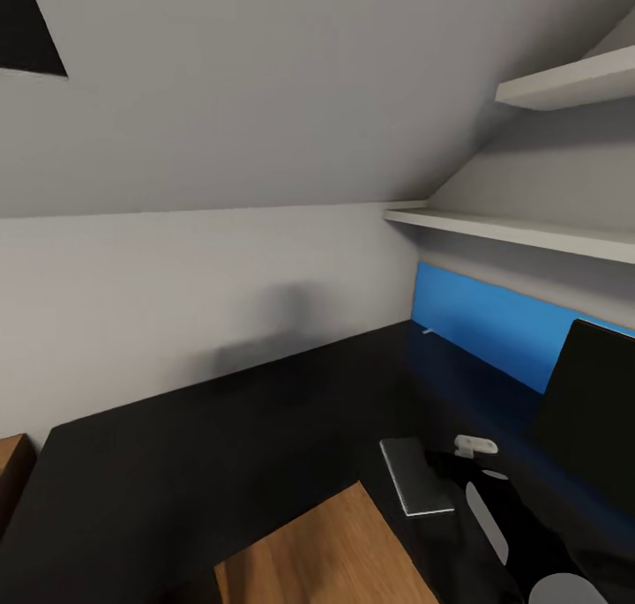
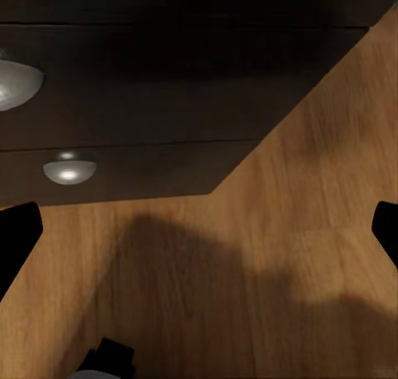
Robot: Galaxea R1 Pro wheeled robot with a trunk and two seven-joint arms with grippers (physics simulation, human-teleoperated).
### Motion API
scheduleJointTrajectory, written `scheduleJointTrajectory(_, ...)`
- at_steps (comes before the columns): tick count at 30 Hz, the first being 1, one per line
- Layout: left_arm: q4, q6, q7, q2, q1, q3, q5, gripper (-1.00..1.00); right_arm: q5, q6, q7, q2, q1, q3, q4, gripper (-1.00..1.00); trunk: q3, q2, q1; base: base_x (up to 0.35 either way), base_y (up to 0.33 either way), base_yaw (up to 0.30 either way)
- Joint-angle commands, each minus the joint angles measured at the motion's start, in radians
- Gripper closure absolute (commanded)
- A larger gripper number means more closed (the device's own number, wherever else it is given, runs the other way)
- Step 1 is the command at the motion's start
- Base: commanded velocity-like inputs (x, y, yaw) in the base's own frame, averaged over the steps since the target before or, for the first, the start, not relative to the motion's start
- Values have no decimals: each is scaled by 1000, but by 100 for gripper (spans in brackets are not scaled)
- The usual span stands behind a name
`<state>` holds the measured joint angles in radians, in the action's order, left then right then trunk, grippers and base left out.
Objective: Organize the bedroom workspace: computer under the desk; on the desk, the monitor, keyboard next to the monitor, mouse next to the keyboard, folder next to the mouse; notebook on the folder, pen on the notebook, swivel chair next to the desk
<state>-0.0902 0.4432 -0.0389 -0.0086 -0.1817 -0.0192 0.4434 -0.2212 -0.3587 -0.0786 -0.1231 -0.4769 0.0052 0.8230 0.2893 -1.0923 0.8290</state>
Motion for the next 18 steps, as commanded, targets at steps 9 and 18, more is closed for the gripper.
scheduleJointTrajectory(9, 1, 3, -4, 1, -1, -2, 7, -100, -10, -4, -10, 2, 0, 51, 1, -100, 1, -1, 0, 80, 0, 0)
scheduleJointTrajectory(18, 1, 3, -3, 0, -1, -2, 7, -100, -10, -3, -7, 2, 0, 66, 1, -100, 4, -8, 4, 5, 0, 0)
